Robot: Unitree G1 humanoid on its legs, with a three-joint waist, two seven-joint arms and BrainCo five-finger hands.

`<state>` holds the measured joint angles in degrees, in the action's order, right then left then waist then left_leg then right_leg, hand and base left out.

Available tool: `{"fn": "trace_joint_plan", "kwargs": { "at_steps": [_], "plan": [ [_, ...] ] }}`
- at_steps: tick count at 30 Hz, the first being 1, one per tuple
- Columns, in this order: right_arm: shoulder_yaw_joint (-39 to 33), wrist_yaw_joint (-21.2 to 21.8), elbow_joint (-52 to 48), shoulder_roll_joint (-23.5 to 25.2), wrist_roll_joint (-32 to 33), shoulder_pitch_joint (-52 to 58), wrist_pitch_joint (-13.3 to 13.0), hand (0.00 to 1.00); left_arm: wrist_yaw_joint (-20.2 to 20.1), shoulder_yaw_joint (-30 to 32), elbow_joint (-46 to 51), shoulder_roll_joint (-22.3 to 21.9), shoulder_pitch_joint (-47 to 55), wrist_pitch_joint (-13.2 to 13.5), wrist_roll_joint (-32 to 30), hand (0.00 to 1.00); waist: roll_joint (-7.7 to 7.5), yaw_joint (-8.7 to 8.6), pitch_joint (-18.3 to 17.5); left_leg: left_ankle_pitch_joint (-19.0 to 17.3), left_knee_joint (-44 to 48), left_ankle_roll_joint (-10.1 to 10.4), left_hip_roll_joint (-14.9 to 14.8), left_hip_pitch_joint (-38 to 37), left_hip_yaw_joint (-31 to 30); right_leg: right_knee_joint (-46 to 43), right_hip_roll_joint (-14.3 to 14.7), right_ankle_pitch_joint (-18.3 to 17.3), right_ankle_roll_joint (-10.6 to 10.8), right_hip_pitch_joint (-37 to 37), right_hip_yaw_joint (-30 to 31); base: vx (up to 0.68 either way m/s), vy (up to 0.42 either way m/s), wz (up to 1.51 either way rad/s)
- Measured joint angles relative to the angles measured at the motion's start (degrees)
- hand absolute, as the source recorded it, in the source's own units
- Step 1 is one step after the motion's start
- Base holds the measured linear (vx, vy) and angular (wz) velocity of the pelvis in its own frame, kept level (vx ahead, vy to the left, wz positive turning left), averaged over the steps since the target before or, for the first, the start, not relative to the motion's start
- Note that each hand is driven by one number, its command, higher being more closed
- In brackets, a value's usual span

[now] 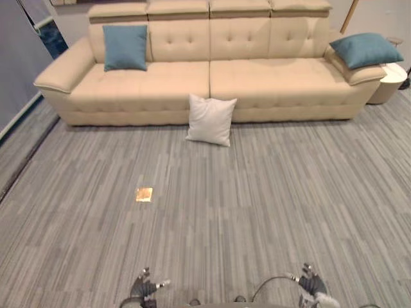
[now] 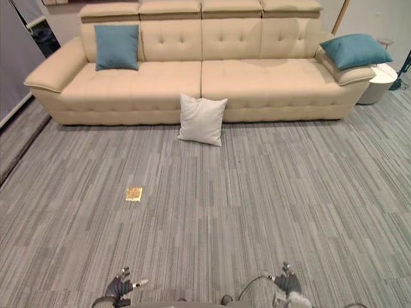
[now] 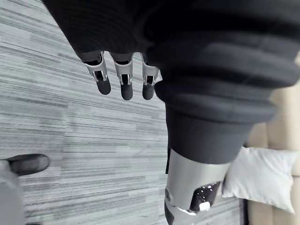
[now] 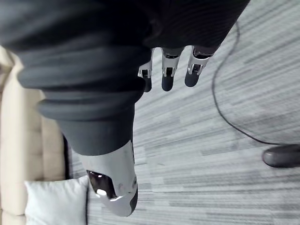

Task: Pick up cushions and gather them together orderly.

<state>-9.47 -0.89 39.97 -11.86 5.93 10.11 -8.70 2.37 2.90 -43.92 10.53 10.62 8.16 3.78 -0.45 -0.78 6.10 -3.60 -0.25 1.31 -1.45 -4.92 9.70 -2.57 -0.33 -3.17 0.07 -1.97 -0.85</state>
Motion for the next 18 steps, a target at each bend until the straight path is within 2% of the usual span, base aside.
{"fn": "trace_joint_plan", "kwargs": {
  "at_steps": [8,12,18],
  "plan": [
    [3.0,1.2,-1.0,-1.3,-6.2,0.0,0.1,0.0,-1.1,-0.1,4.1,-0.1,0.7,1.1,-0.7,0.0,0.8,-0.15,0.4,-1.0,1.2,1.5,0.3,-1.4,0.1,0.5,-0.8,-0.8,1.2,-2.4,-0.6,0.09,0.004,0.03],
    [3.9,1.2,-1.1,-1.5,-7.8,-0.3,0.1,0.0,-1.1,-0.2,4.2,-0.4,0.9,1.1,-1.1,0.0,1.33,-0.17,0.8,-3.4,4.3,1.9,-0.1,-0.6,0.0,-0.7,-0.8,-1.8,2.6,-2.7,-0.8,0.04,-0.009,0.05],
    [6.9,1.0,-1.1,-1.6,-7.7,-3.3,0.2,0.0,-0.8,-0.2,7.9,-1.3,1.7,1.1,-0.9,0.0,2.05,0.04,2.1,-8.0,11.0,0.1,-0.6,4.3,0.6,-3.6,-0.9,-3.5,3.2,0.8,-0.5,-0.01,0.013,-0.05]
  ]
}}
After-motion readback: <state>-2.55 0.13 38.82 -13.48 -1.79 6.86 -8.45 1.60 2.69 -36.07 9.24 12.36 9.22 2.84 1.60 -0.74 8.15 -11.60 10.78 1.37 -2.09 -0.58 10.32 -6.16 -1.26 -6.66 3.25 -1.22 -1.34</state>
